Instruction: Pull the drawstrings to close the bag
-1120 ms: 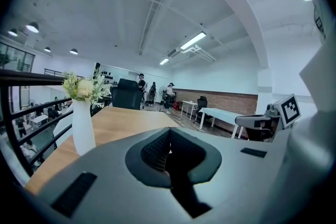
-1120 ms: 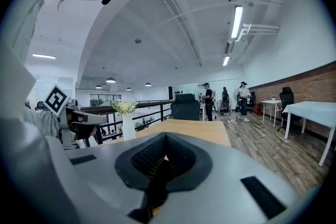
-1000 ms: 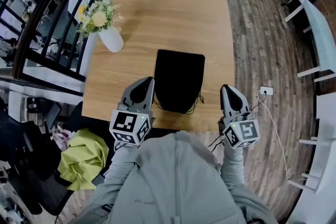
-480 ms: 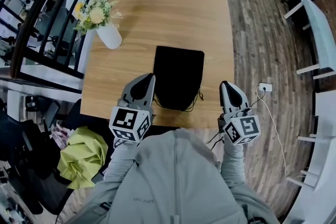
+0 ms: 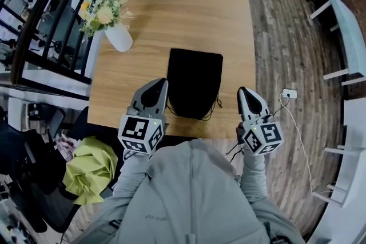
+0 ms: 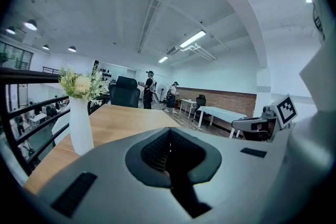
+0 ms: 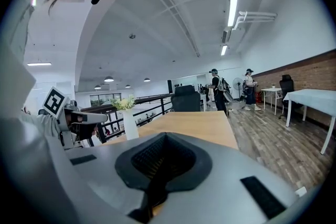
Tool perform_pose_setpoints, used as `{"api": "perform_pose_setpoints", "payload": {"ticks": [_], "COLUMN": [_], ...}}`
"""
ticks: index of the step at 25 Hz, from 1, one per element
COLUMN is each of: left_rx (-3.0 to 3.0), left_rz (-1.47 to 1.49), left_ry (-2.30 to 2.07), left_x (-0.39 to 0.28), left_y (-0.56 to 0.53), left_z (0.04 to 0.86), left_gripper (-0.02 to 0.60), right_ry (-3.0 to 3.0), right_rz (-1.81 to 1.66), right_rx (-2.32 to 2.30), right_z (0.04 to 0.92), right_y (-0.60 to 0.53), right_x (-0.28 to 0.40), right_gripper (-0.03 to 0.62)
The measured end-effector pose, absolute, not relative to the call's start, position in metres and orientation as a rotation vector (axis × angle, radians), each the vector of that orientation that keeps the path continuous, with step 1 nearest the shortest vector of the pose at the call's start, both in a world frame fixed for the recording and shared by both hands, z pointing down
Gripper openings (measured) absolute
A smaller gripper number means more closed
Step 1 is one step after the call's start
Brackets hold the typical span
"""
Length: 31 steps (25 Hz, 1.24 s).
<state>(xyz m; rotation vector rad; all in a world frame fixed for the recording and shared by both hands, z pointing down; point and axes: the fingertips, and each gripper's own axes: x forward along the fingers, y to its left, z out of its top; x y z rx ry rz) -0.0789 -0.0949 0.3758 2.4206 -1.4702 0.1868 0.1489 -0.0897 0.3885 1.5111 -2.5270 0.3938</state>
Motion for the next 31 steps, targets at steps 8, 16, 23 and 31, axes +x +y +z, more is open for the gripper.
{"api": "perform_pose_setpoints", "payload": {"ticks": [8, 16, 23, 31], "left_rx": [2.407, 2.401, 2.39, 2.39], "left_rz": [0.182, 0.178, 0.185, 0.184], "left_ry": [-1.48, -1.493, -1.492, -1.486], "left_x": [-0.0817, -0.0836, -0.0855, -0.087], "left_y": [-0.0949, -0.0963, -0.0967, -0.0988], "left_z": [0.3781, 0.3771, 0.3811, 0.3804], "left_gripper": [0.028, 0.028, 0.028, 0.028], "right_ry": [-2.518, -2.512, -2.516, -2.525], "right_rz": [0.38, 0.396, 0.395, 0.396], "right_rx": [1.569, 1.57, 1.543, 1.535], "right_z": [0.3858, 0.3873, 0.3901, 0.3894], "right_y": [-0.0905, -0.0898, -0.0922, -0.0948], "right_x": [0.1544, 0.1576, 0.1537, 0.1479], "right_gripper": [0.021, 0.021, 0.021, 0.021]}}
